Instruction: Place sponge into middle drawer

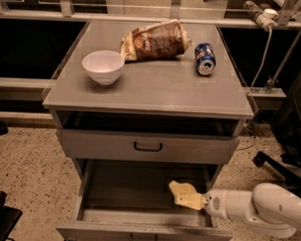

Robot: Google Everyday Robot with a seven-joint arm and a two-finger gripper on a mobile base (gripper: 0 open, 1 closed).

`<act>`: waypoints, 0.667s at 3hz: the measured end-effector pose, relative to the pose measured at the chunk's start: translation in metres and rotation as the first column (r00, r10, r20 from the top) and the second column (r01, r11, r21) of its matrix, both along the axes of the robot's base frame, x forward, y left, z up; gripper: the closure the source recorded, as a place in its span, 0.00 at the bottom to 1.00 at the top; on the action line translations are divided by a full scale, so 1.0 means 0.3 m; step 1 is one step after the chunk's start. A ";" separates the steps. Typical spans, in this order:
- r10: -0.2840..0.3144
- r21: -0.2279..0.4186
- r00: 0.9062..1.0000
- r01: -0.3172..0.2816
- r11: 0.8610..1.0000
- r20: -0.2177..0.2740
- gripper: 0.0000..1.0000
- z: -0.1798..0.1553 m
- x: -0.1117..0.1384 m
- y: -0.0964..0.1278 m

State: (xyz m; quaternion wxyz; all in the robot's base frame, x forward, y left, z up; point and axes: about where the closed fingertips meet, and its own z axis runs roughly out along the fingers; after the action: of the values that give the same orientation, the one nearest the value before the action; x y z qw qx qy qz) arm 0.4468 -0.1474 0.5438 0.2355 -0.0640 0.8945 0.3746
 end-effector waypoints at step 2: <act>-0.002 -0.017 0.992 0.000 1.000 -0.124 1.00 -0.331 0.089 0.100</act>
Offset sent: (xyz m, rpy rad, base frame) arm 0.0389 0.0425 -0.1500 -0.0567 0.1684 -0.0105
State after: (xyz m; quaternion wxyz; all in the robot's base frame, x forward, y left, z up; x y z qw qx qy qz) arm 0.4733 -0.1174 0.4445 0.1792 -0.0421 0.9106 0.3700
